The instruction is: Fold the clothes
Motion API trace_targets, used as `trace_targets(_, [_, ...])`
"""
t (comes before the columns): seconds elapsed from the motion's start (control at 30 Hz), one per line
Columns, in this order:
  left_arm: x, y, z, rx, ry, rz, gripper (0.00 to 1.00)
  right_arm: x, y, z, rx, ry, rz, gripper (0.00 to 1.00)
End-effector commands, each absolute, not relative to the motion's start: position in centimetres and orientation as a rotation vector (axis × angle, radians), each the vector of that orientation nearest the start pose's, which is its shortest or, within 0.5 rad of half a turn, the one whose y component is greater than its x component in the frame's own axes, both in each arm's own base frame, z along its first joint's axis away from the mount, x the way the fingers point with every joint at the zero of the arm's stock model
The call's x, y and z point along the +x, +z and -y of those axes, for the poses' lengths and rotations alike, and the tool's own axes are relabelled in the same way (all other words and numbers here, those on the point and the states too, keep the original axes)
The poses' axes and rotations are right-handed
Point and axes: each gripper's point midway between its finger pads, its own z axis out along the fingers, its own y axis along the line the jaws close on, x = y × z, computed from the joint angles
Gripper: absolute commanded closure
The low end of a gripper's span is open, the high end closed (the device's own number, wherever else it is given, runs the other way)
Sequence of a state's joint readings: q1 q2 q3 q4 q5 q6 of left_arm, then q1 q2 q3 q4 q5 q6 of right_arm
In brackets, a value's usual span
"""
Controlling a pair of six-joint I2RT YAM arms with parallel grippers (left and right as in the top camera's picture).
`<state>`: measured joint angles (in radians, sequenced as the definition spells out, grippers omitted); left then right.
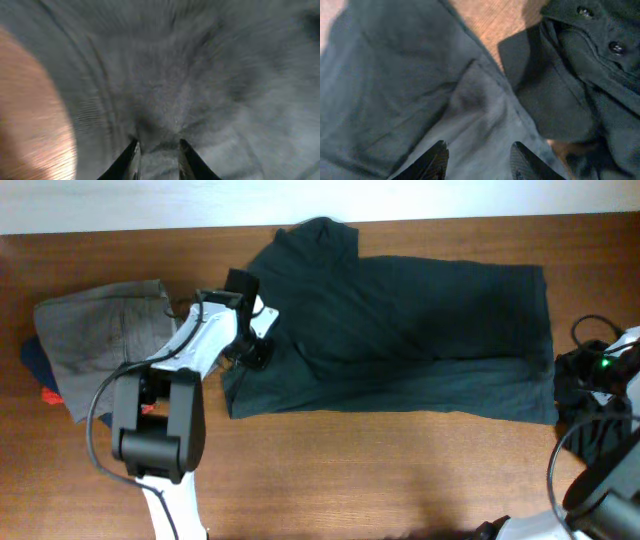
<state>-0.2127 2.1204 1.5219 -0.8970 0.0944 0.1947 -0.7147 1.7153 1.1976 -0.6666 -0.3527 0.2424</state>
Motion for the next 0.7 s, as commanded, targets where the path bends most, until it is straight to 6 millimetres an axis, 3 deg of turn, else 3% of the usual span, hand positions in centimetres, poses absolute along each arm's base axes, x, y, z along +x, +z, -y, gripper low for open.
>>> trace_targets(0.0, [39.8,0.0,10.4,0.579,-0.18,-3.02,0.79,33.1,10.9,20.4,1.121,0.35,-2.397,0.55])
trace_targets(0.07, [40.1,-0.1,10.3,0.578,-0.174,-3.008,0.85,32.7,10.3,19.0,1.106,0.374,-2.457,0.56])
trace_targets(0.17, [39.9,-0.8,10.3,0.578,-0.174,-3.008,0.99,33.0,9.3,17.0,1.063,0.399,-2.523,0.8])
trace_targets(0.23, [38.9,-1.8,10.1,0.582,-0.175,-3.041,0.99,33.1,7.9,15.8,1.042,0.352,-2.593,0.89])
trace_targets(0.33, [37.9,-2.8,9.9,0.586,-0.175,-3.077,1.0,33.7,6.0,14.9,1.028,0.283,-2.648,0.93])
trace_targets(0.5, [37.8,-3.0,9.8,0.586,-0.172,-3.08,0.99,34.0,3.5,15.7,1.178,0.2,-2.637,0.96])
trace_targets(0.67, [37.8,-3.0,9.7,0.581,-0.17,-3.081,0.99,34.5,1.2,16.2,1.195,0.189,-2.65,0.96])
